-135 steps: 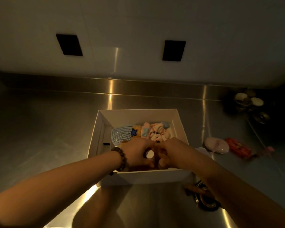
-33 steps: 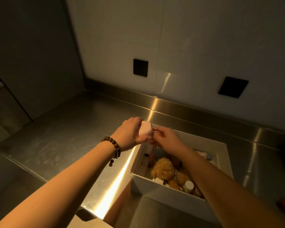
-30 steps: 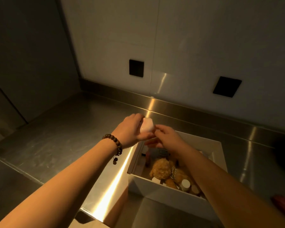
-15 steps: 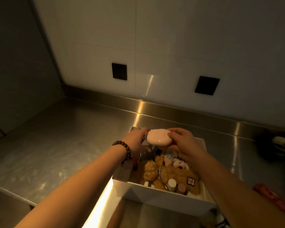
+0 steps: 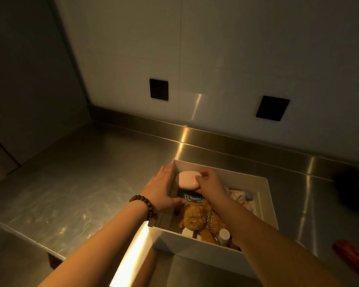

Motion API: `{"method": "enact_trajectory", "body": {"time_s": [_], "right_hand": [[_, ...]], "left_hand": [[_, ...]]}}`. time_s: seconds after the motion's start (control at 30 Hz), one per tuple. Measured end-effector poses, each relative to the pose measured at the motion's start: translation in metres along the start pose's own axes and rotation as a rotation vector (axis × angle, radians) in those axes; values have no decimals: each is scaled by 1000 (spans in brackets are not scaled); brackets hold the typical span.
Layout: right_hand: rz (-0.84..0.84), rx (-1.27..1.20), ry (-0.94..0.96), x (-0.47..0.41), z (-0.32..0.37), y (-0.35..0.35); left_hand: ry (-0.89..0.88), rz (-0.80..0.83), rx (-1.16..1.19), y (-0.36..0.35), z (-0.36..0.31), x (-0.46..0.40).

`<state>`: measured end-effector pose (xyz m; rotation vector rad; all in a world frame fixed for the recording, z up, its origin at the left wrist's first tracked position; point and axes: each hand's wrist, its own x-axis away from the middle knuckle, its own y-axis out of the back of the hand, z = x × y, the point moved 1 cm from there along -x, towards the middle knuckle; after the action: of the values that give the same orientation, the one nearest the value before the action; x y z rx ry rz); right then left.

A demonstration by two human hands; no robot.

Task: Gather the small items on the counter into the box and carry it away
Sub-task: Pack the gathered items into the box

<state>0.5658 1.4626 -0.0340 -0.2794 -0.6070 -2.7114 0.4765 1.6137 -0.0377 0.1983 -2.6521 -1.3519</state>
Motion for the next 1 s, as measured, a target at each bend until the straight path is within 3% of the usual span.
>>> {"method": "enact_trajectory", "body": {"time_s": [0.13, 0.23, 0.33, 0.4, 0.67, 0.83, 1.0], "right_hand": [[-61, 166, 145, -4, -1, -14], [-127, 562, 375, -9, -6, -9], [97, 837, 611, -11, -18, -9], [236, 931, 647, -11, -26, -11], [335, 1075, 602, -10, -24, -7], [231, 926, 602, 15, -16, 26], [90, 828, 573, 43, -24, 95]], "left_hand": [[5, -10, 13, 1, 2, 0], [9, -7, 60, -2, 1, -1], [-7, -21, 88, -3, 2, -1], [-27, -38, 114, -3, 1, -1], [-27, -56, 111, -2, -5, 1], [-71, -113, -190, 1, -15, -1], [-183, -91, -115, -21, -81, -2]]}}
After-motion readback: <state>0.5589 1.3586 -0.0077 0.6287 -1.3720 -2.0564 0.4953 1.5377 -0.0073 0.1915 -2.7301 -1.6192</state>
